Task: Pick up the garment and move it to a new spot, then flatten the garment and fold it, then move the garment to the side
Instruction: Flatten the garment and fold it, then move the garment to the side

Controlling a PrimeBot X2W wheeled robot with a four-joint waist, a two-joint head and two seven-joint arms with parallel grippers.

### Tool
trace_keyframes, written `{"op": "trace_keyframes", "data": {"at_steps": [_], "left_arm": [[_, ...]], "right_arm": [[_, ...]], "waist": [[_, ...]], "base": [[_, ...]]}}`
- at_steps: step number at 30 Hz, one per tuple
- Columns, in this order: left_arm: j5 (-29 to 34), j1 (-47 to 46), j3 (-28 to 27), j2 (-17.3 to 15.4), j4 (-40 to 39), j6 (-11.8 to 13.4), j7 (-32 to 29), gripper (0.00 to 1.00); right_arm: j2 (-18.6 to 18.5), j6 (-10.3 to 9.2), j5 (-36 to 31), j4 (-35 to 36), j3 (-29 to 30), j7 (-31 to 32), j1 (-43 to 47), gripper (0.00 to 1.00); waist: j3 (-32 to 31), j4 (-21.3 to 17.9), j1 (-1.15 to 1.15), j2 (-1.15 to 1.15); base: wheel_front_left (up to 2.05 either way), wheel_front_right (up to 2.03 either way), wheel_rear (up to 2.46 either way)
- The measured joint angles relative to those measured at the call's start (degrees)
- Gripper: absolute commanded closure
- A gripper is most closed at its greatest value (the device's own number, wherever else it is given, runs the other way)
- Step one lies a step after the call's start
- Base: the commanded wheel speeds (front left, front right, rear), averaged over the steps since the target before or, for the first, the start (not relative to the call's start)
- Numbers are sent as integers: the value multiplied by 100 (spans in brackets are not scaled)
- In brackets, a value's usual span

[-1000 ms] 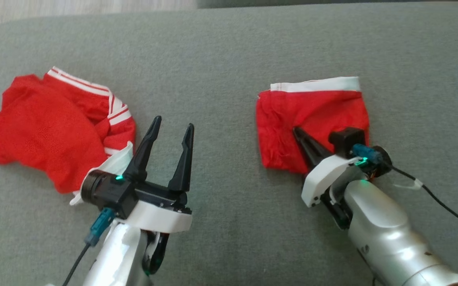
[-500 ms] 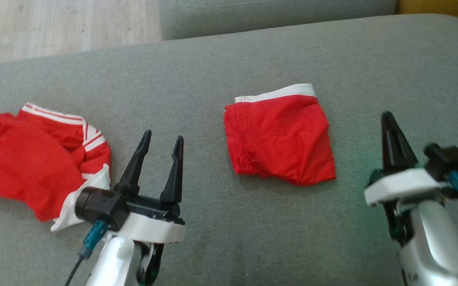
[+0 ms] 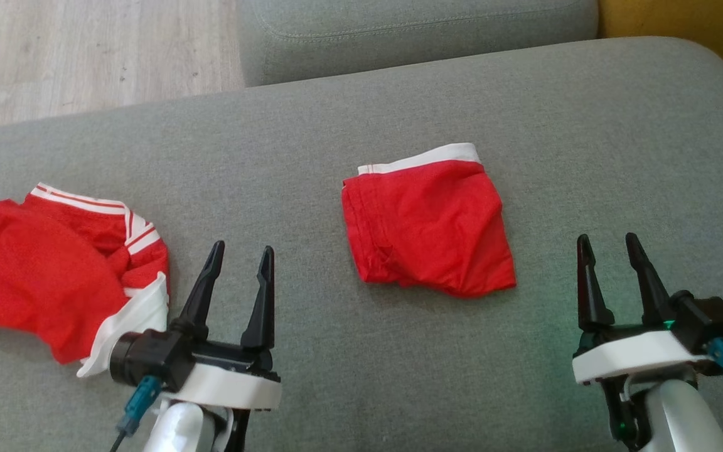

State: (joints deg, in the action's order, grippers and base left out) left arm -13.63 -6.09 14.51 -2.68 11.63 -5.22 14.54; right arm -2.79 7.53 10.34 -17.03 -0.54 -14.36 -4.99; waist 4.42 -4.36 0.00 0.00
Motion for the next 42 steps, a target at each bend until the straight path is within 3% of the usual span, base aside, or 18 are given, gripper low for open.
{"op": "trace_keyframes", "data": {"at_steps": [9,14,28,34,35,36,42], "left_arm": [[0,-47,63,0,-10,-8,0,0],[0,-213,127,0,-25,-12,0,0],[-1,-682,415,2,26,-40,0,0],[-1,-723,425,2,32,-38,0,0],[-1,-730,423,2,32,-34,0,0],[-1,-738,421,1,32,-33,0,0],[-1,-764,416,2,35,-32,0,0]], "right_arm": [[0,0,-131,-119,36,0,-83,0],[0,0,-179,-691,20,83,-553,0],[-14,0,871,-2820,-143,742,-2191,0],[-100,0,747,-3455,-304,677,-2764,0],[-108,0,672,-3529,-353,627,-2811,85],[-120,0,553,-3591,-427,548,-2855,100],[-166,0,-126,-3863,-811,186,-2997,100]], "waist": [[182,150,1,0],[440,298,1,0],[1041,852,2,0],[1156,993,1,0],[1165,993,1,0],[1169,985,1,0],[1110,842,1,0]], "base": [[0,0,0],[0,0,0],[0,0,0],[0,0,0],[0,0,0],[0,0,0],[0,0,0]]}}
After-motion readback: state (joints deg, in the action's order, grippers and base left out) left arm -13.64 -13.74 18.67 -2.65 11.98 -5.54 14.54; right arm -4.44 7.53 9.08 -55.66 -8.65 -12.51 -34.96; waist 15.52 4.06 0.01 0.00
